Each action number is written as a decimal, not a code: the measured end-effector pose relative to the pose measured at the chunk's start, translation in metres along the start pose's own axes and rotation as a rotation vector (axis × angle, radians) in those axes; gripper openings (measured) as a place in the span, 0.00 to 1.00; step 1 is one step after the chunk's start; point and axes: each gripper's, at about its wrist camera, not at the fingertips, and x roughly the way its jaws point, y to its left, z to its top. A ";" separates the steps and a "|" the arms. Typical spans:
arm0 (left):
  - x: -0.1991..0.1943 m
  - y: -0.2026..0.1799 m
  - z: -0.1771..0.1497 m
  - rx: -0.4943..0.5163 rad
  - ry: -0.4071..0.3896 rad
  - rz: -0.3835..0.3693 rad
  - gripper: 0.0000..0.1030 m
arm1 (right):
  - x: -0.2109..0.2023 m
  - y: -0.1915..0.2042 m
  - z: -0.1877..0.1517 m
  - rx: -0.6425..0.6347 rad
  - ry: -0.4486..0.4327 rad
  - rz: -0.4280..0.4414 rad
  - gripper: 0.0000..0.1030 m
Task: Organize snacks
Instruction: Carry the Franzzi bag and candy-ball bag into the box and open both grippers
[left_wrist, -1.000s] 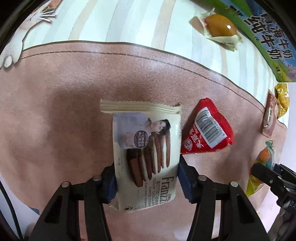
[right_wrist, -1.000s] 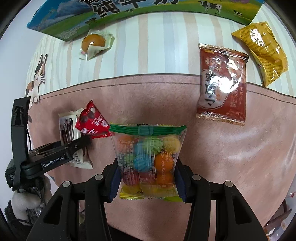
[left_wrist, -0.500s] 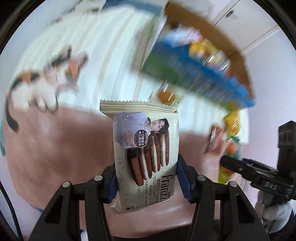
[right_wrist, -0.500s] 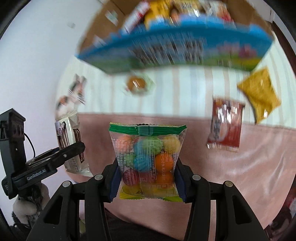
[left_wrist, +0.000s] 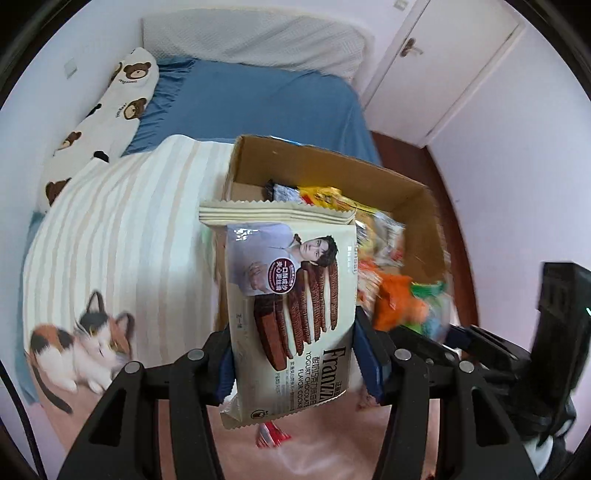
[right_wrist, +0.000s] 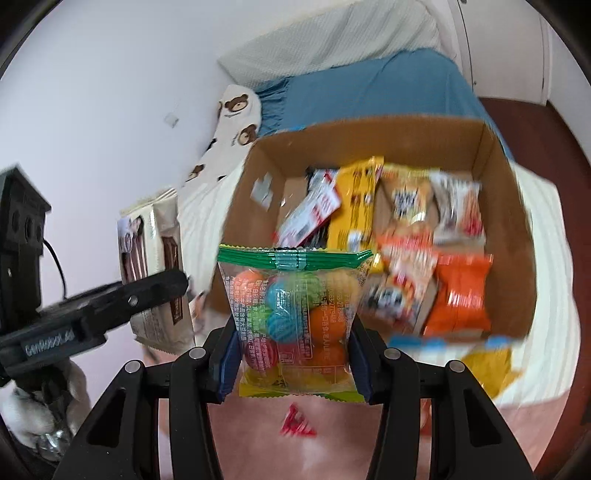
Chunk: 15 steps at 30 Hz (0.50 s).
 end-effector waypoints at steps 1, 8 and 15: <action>0.010 0.001 0.008 0.001 0.018 0.011 0.51 | 0.006 -0.002 0.006 0.001 0.001 -0.015 0.51; 0.061 0.004 0.027 0.006 0.133 0.048 0.51 | 0.045 -0.013 0.023 0.035 0.042 -0.044 0.51; 0.088 0.008 0.022 -0.001 0.183 0.077 0.87 | 0.082 -0.029 0.024 0.057 0.180 -0.045 0.86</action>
